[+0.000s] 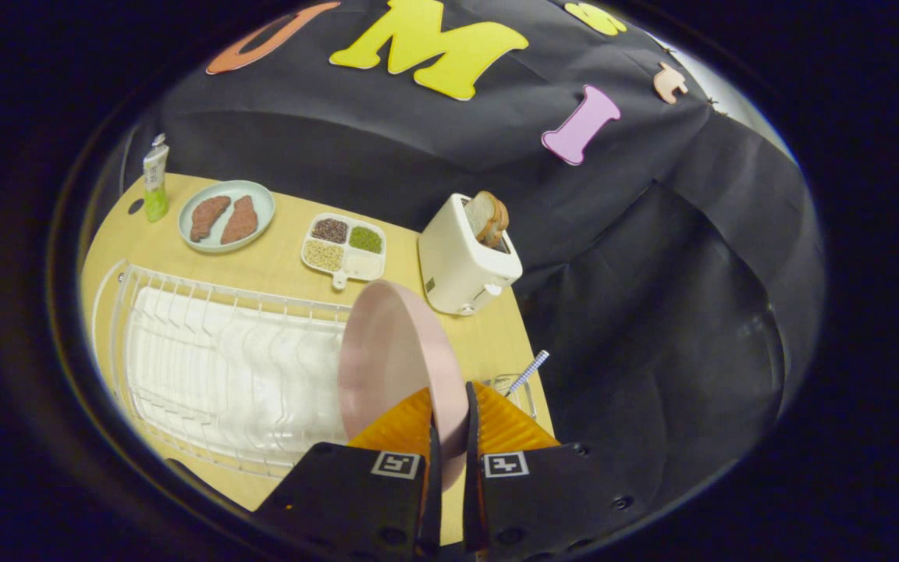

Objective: Take the plate from the dish rack, then take the spoon from the basket and place it into the plate.

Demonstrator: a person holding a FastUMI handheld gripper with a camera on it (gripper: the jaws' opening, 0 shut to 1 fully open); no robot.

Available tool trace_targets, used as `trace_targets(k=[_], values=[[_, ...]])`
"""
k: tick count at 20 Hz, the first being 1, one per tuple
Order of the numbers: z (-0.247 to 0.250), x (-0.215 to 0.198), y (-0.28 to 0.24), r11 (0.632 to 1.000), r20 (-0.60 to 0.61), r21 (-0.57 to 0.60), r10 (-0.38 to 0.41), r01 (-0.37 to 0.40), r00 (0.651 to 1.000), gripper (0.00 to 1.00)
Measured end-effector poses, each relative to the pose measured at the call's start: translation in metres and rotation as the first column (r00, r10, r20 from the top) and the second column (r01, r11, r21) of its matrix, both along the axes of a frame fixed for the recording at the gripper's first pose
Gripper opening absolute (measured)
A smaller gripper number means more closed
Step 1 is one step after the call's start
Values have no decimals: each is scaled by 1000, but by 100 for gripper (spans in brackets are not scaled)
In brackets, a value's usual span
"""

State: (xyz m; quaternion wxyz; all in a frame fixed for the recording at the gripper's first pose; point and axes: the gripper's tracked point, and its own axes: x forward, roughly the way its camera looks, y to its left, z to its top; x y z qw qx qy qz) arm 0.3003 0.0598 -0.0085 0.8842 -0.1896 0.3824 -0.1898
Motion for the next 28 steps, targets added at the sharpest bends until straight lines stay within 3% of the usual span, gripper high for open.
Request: trace_targets(k=[3, 5, 9, 12, 14, 18, 20, 24, 28], values=[[12, -35, 6, 994, 75, 100, 35, -42, 997, 16], [14, -68, 17, 970, 133, 217, 78, -106, 988, 16], [-1, -144, 45, 858, 181, 448, 186, -250, 966, 16], [-24, -182, 55, 760, 214, 571, 226, -309, 950, 16], [-48, -195, 57, 723, 224, 614, 225, -317, 948, 16], [-122, -211, 51, 713, 163, 646, 220, -272, 962, 16], [-155, -215, 56, 685, 135, 685, 217, -249, 967, 16], [-190, -201, 40, 694, 108, 691, 173, -199, 979, 16], [-208, -200, 39, 629, 91, 751, 202, -200, 975, 16]])
